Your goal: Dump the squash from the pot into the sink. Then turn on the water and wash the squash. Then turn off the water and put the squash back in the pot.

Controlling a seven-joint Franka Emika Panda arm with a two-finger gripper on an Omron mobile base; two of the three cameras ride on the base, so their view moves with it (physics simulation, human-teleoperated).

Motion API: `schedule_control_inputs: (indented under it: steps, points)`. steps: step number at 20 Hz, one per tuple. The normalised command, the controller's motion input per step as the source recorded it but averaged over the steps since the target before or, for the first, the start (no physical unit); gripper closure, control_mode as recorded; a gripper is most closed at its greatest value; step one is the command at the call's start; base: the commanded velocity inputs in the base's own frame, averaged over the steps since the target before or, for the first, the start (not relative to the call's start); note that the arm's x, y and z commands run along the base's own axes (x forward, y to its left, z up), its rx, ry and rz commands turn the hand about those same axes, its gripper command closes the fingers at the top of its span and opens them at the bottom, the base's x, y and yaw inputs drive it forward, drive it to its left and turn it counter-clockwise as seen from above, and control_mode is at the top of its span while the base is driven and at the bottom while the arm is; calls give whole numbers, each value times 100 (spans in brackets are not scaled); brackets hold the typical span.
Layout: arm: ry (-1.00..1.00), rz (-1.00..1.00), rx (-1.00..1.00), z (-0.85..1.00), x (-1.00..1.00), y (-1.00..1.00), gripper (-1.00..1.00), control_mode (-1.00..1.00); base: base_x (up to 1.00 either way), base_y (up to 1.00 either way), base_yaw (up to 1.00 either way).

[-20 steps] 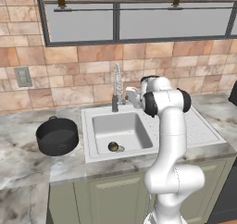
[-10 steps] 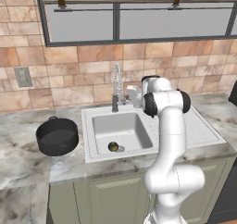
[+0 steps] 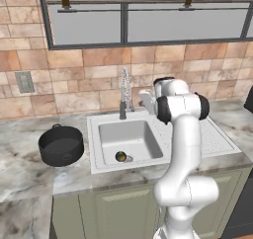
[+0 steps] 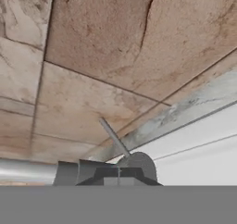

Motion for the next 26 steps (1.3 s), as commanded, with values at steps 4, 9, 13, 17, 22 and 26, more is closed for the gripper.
schedule_control_inputs:
  steps: [4,9,13,17,22,26]
  points:
    - [0,3,-10,46,-67,-14,100,-100,0,0,0]
    - [0,7,-13,25,-75,-1,100,-100,0,0,0]
    - [0,7,-14,21,-56,0,100,-100,0,0,0]
    - [1,6,-14,29,-46,0,100,-100,0,0,0]
    - [4,5,-14,28,-31,0,100,-100,0,0,0]
    - [6,4,-13,16,-34,0,100,-100,0,0,0]
